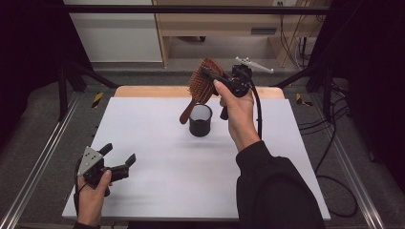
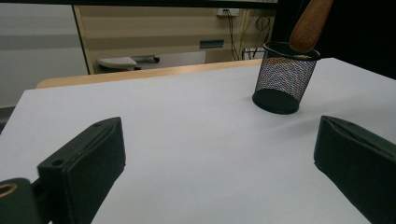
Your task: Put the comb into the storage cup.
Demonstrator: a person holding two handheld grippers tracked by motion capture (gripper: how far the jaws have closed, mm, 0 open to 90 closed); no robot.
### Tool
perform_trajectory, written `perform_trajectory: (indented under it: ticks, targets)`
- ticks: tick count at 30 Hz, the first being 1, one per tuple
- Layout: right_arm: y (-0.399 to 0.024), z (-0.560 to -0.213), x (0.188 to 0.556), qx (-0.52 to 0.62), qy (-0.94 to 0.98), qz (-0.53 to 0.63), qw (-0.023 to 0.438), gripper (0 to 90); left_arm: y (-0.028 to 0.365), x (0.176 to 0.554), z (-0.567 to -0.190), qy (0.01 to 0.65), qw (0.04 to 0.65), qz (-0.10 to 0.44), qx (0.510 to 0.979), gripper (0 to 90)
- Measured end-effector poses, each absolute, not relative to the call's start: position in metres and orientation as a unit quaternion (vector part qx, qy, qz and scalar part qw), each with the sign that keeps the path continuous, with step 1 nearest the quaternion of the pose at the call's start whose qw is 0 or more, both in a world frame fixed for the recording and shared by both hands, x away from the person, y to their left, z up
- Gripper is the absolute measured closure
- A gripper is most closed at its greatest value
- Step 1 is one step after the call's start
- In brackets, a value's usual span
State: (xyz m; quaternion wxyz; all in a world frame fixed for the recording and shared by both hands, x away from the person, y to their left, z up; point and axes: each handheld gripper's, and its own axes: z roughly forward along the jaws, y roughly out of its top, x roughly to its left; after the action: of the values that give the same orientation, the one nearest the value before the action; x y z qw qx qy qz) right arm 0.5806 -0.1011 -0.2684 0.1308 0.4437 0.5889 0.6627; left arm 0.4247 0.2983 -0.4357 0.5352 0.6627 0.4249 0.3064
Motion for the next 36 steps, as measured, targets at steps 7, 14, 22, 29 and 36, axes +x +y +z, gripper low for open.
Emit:
perform_trajectory:
  ticks: [7, 14, 22, 29, 36]
  targets:
    - [-0.105, -0.265, 0.582, 0.444, 0.588, 0.662, 0.138, 51.9, 0.299, 0.425, -0.436, 0.426, 0.537, 0.307, 0.661, 2.4]
    - [-0.111, -0.263, 0.59, 0.453, 0.582, 0.66, 0.147, 51.9, 0.299, 0.425, -0.436, 0.424, 0.538, 0.307, 0.661, 2.5]
    - [-0.114, -0.26, 0.598, 0.456, 0.579, 0.658, 0.155, 51.8, 0.3, 0.424, -0.436, 0.415, 0.539, 0.317, 0.661, 2.5]
    - [-0.116, -0.26, 0.6, 0.459, 0.575, 0.657, 0.163, 51.7, 0.299, 0.425, -0.436, 0.411, 0.548, 0.315, 0.657, 2.4]
    - [-0.117, -0.262, 0.604, 0.461, 0.574, 0.655, 0.167, 51.7, 0.302, 0.426, -0.436, 0.415, 0.553, 0.312, 0.652, 2.5]
